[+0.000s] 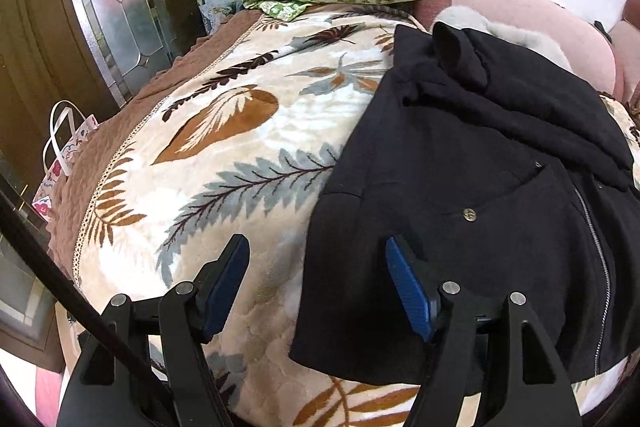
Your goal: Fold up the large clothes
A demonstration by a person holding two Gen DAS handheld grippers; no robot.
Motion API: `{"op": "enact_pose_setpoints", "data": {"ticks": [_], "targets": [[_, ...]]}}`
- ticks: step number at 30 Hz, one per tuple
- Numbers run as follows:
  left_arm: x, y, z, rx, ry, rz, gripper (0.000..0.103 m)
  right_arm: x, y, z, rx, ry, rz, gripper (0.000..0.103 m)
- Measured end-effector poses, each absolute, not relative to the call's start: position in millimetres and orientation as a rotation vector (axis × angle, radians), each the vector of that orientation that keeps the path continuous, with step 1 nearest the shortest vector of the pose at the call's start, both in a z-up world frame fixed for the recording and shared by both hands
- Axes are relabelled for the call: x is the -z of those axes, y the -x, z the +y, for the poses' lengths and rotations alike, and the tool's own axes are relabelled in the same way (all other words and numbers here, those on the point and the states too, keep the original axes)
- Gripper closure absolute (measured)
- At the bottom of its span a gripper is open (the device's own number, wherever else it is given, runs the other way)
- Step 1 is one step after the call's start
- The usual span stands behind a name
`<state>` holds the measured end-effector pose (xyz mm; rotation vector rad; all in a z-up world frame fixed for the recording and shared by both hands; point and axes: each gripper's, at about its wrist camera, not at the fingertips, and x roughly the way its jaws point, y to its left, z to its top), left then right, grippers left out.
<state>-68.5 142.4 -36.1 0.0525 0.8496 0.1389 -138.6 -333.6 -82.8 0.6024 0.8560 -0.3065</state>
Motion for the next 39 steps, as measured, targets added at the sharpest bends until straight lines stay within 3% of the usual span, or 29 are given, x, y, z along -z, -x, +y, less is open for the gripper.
{"op": "enact_pose_setpoints", "data": {"ticks": [24, 33, 39], "targets": [[41.8, 62.6, 147.7, -0.148, -0.049, 0.862, 0.031, 88.5, 133.0, -335.3, 0.259, -0.620, 0.874, 0.022], [15.3, 40.1, 204.4, -0.059, 0.219, 0.869, 0.025, 89.4, 134.2, -335.4, 0.245, -0.629, 0.873, 0.021], [30.8, 15.4, 222.0, 0.064, 0.332, 0.965, 0.024, 89.9, 134.9, -336.1, 0.237, -0.645, 0.868, 0.020]]}}
